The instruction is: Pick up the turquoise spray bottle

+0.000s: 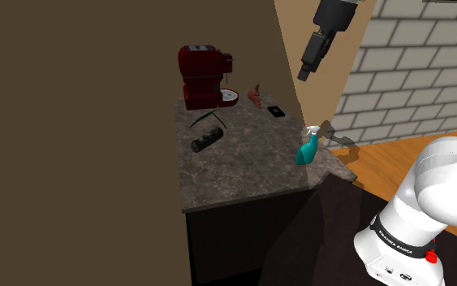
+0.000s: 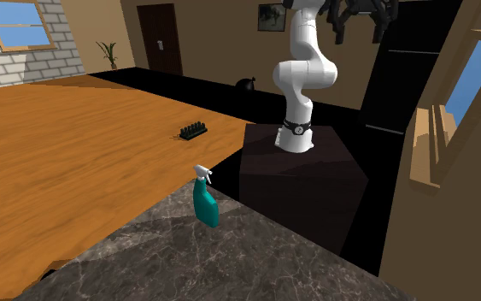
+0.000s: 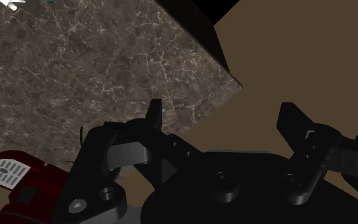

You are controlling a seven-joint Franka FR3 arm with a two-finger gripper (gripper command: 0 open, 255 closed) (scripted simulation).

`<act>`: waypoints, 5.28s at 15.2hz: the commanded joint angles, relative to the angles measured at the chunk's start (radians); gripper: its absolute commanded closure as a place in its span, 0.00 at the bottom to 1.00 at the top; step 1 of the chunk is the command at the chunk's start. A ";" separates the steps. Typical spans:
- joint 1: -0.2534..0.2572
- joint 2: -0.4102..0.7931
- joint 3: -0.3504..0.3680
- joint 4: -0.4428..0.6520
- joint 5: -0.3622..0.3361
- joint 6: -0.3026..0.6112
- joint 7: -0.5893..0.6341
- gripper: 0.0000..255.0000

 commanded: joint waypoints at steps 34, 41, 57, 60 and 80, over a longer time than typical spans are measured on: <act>-0.134 0.756 -0.341 -0.178 -0.545 0.624 -0.726 0.00; -0.180 1.025 -0.384 -0.051 -0.663 0.751 -0.806 0.00; -0.210 1.281 -0.405 0.069 -0.737 0.879 -0.797 1.00; -0.211 1.282 -0.405 0.069 -0.737 0.879 -0.797 1.00; -0.200 1.084 -0.403 0.034 -0.709 0.729 -0.888 1.00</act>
